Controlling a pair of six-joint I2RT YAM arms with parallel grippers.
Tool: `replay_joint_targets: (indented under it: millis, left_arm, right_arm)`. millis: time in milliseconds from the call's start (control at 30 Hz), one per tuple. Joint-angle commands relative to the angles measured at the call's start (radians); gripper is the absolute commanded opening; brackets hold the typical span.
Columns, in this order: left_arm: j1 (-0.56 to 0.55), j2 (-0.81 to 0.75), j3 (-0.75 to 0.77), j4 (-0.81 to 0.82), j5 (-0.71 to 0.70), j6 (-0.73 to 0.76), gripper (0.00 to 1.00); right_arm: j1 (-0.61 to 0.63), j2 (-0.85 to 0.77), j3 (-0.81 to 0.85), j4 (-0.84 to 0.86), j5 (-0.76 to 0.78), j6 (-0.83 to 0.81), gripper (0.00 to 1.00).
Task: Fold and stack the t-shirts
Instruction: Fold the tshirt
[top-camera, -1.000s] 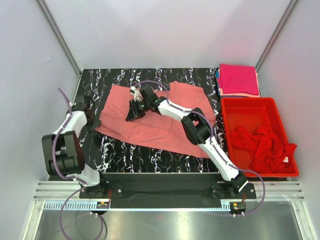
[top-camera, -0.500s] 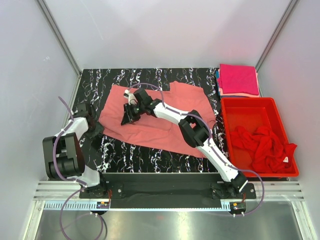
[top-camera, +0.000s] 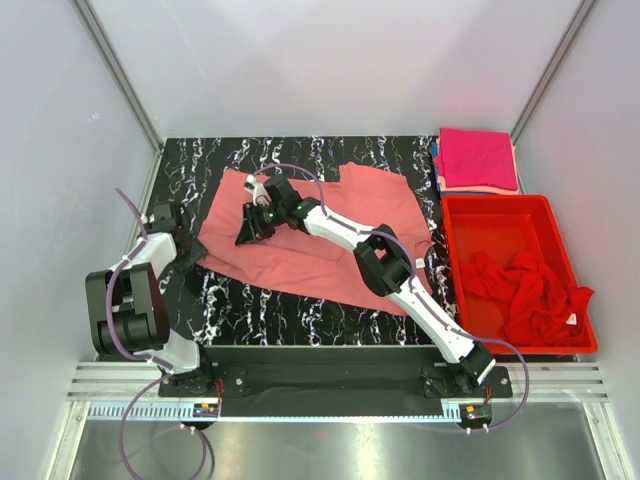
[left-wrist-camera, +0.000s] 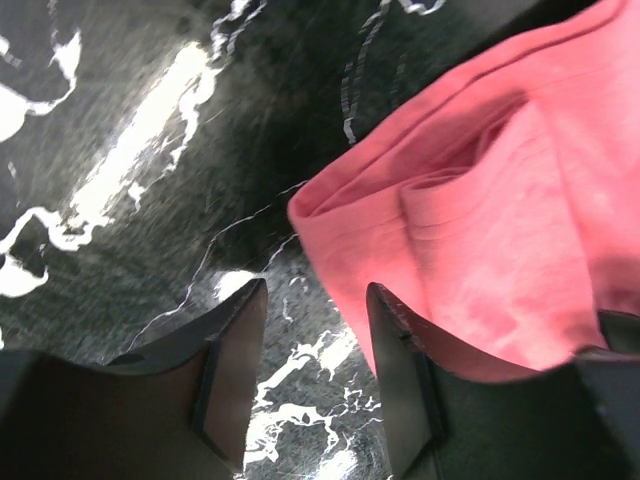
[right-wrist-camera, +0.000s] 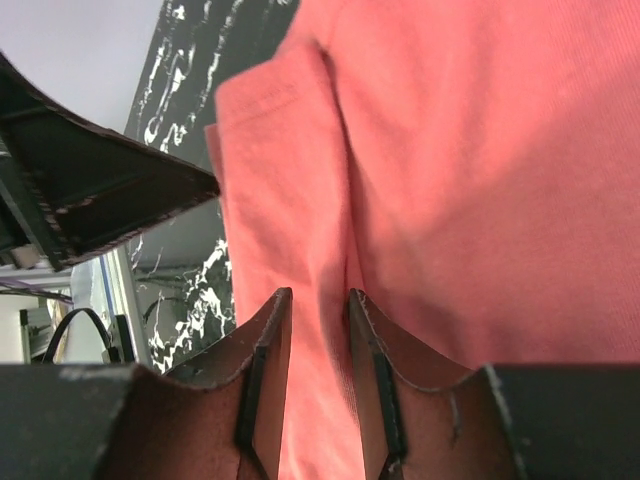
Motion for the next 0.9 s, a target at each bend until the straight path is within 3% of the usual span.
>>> replay_joint_targets:
  millis: [0,133,233,533,667,867]
  left_arm:
    - [0.003,0.008,0.05,0.064,0.045,0.046,0.48]
    - [-0.001,0.013,0.097,-0.014,-0.044,0.074,0.45]
    - [-0.003,-0.012,0.105,-0.019,-0.107,0.091,0.46]
    - [-0.004,0.034,0.11,0.067,0.014,0.195,0.35]
    - [-0.006,0.06,0.113,0.051,-0.041,0.218,0.36]
    - [-0.004,0.088,0.111,0.094,0.003,0.261,0.39]
  right_arm:
    - [-0.001,0.013,0.039,0.027,-0.008,0.014,0.36]
    - [-0.001,0.021,0.051,0.033,0.002,0.017,0.26]
    - [-0.001,0.027,0.062,0.029,0.021,0.019,0.0]
    - [-0.001,0.015,0.042,0.056,0.045,0.034,0.0]
    - [-0.001,0.013,0.045,0.062,0.045,0.035,0.0]
    - [-0.001,0.01,0.041,0.062,0.035,0.038,0.0]
